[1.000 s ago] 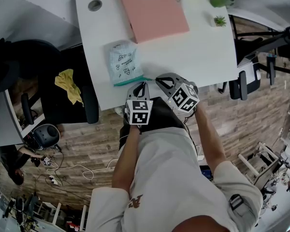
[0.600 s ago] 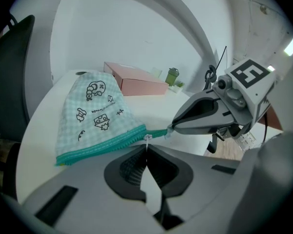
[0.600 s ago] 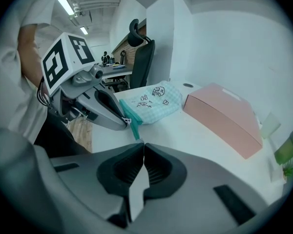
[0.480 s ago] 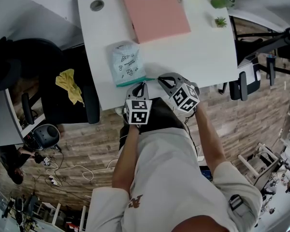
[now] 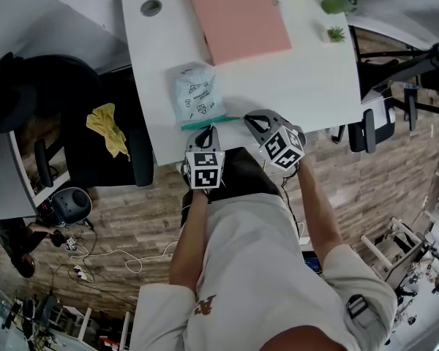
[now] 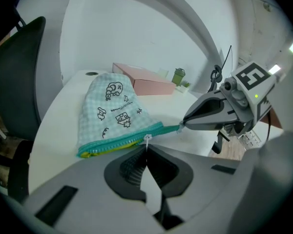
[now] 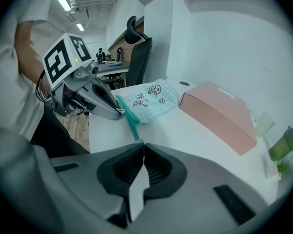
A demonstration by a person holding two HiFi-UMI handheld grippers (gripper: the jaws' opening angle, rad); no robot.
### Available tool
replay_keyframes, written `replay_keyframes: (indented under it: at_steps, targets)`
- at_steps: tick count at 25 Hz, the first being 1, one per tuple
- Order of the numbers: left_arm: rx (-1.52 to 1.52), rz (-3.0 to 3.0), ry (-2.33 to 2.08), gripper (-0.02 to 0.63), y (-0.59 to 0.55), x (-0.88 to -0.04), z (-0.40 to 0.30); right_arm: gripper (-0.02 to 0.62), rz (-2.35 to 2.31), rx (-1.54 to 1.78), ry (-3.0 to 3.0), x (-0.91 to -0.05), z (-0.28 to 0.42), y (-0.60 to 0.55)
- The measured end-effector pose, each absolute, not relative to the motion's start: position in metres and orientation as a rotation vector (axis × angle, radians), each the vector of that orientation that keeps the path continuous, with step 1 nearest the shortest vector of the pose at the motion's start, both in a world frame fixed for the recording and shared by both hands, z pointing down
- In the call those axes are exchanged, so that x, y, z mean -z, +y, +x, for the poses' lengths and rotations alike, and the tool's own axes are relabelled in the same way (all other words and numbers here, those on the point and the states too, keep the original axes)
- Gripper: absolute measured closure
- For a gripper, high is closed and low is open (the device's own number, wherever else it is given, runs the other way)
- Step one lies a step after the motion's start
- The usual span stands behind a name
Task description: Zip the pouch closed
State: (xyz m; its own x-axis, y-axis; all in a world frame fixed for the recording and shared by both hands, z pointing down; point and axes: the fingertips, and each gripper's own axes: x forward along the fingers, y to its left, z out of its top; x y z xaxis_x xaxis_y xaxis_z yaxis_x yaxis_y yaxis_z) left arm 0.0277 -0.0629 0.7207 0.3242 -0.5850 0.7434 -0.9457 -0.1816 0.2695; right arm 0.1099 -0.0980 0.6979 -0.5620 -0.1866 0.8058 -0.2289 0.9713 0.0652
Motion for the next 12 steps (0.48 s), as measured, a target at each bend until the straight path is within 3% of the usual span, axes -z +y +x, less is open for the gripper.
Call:
replay_keyframes:
  at_steps: [12]
  targets:
    - [-0.65,1.846,-1.392,0.612,-0.058,-0.719,0.005,0.591,0.334,-0.049,-2.158,-0.697,0.113,-0.102]
